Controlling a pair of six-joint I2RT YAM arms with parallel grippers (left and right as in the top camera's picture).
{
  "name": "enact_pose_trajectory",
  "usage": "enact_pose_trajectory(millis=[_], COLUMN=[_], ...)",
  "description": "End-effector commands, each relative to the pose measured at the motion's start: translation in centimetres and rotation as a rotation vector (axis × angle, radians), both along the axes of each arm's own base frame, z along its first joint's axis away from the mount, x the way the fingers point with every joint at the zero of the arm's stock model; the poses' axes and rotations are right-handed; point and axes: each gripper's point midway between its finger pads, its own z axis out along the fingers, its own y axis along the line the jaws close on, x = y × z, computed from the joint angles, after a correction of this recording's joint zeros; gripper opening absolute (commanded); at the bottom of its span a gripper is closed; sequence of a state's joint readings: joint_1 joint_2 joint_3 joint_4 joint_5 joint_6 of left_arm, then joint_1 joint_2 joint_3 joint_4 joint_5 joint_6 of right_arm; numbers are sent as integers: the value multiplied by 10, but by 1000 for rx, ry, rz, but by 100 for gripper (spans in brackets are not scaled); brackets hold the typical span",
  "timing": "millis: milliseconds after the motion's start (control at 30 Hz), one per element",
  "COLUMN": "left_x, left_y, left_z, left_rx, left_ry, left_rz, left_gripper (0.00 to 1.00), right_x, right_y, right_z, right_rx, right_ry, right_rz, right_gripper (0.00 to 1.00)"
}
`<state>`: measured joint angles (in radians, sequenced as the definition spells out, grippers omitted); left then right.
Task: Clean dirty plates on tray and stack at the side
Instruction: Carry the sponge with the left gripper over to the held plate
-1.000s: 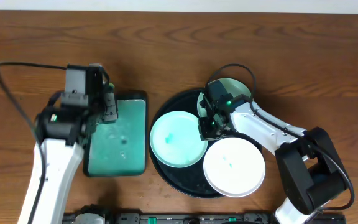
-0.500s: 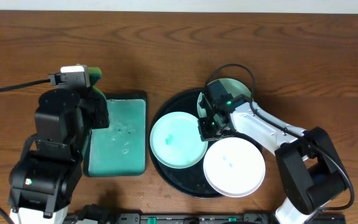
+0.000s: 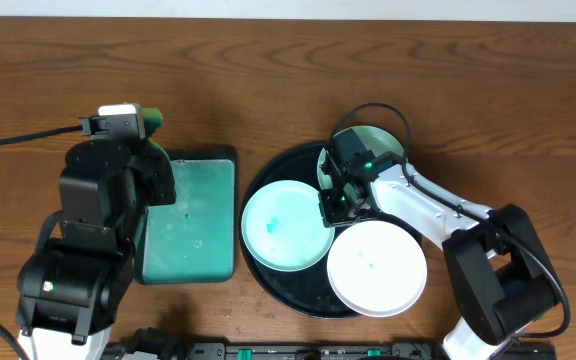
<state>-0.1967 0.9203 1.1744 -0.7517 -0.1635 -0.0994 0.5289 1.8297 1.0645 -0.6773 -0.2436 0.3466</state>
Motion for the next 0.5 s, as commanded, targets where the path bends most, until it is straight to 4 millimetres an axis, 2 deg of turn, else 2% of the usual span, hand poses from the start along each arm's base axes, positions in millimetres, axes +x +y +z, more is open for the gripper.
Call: enact_pose_trajectory(millis=[0, 467], left_x=[1, 1], left_y=[2, 2], left_z=[4, 2], left_rx=[20, 22], left_ry=[-10, -4], left_rz=[0, 2], left_gripper=[7, 7], right_x=[-13, -13], right_y=[-6, -6], right_z=[-7, -8], right_rx=[-29, -30], right_ry=[29, 31], right_rz=[32, 32], right_gripper=[1, 1])
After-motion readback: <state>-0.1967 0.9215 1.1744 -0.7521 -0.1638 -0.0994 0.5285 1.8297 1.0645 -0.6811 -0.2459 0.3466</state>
